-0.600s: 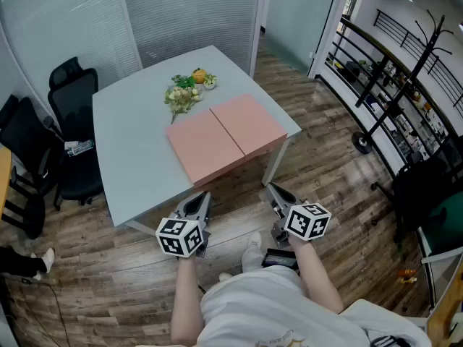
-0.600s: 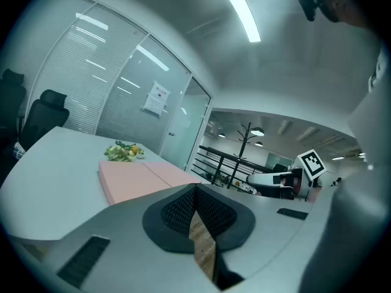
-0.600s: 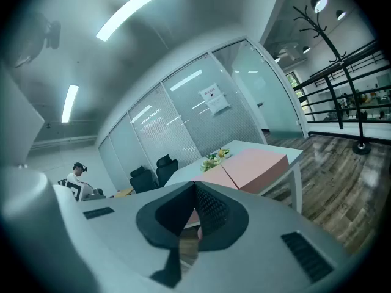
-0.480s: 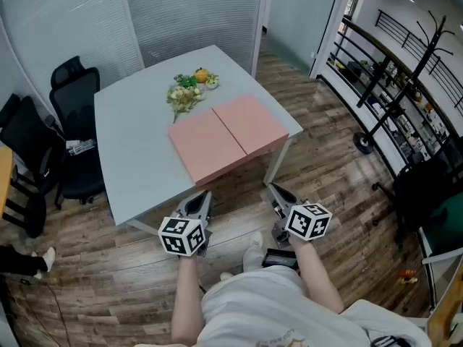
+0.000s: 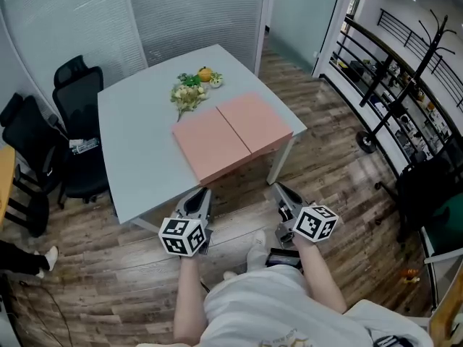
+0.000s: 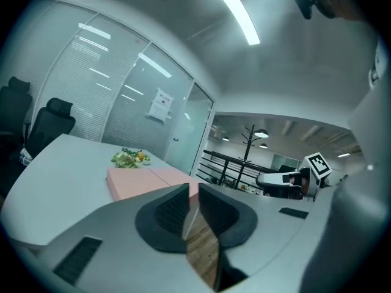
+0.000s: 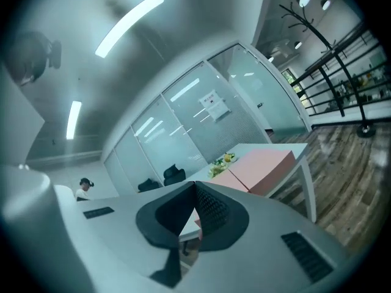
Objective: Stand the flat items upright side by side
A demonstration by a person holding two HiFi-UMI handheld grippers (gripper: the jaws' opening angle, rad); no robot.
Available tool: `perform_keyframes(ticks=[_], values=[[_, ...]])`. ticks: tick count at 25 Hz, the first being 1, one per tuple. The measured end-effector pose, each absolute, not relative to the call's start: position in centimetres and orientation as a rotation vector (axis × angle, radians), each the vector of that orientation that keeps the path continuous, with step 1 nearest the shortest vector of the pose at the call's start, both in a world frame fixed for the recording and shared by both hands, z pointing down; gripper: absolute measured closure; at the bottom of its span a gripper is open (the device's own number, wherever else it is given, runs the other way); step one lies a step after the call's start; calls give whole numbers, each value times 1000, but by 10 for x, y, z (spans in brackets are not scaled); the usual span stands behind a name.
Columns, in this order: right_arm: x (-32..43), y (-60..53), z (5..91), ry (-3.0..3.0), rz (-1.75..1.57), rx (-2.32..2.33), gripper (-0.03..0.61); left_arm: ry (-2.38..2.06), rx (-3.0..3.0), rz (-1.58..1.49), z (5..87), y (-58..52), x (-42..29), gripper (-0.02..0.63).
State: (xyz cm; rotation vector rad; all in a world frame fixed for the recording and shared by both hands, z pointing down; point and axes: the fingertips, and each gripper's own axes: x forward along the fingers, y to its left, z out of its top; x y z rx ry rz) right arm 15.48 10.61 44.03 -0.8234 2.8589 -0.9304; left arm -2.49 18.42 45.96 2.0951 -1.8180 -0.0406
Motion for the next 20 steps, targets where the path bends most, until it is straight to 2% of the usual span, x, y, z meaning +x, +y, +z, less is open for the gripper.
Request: perform_keyframes(ticks=[1,2,3,4,5,6,20], values=[[157,106,437,2819,-963,-790,561,-1798,2113,-42,459,184,-22,516],[159,106,436,2782,-1003,-758,558,-1773,2124,-40,460,183,-19,371],[161,104,436,2749,-1051,-729,497,-1753,2128,-37,461,181,-16,349],[163,101,438,2716,-1102,-706,380,-1745,2128,-32,461,179,-14,337],[166,98,441,2685,-1145,-699,319,-1743,2127,-26,462,177,-12,336],[170,95,445,2661,-1173,-705,305,-1743,2126,-18,463,176,-10,333],[202,-7,497,2542,-1331,-847,290,-1650,2111,126,501,65,12,325]])
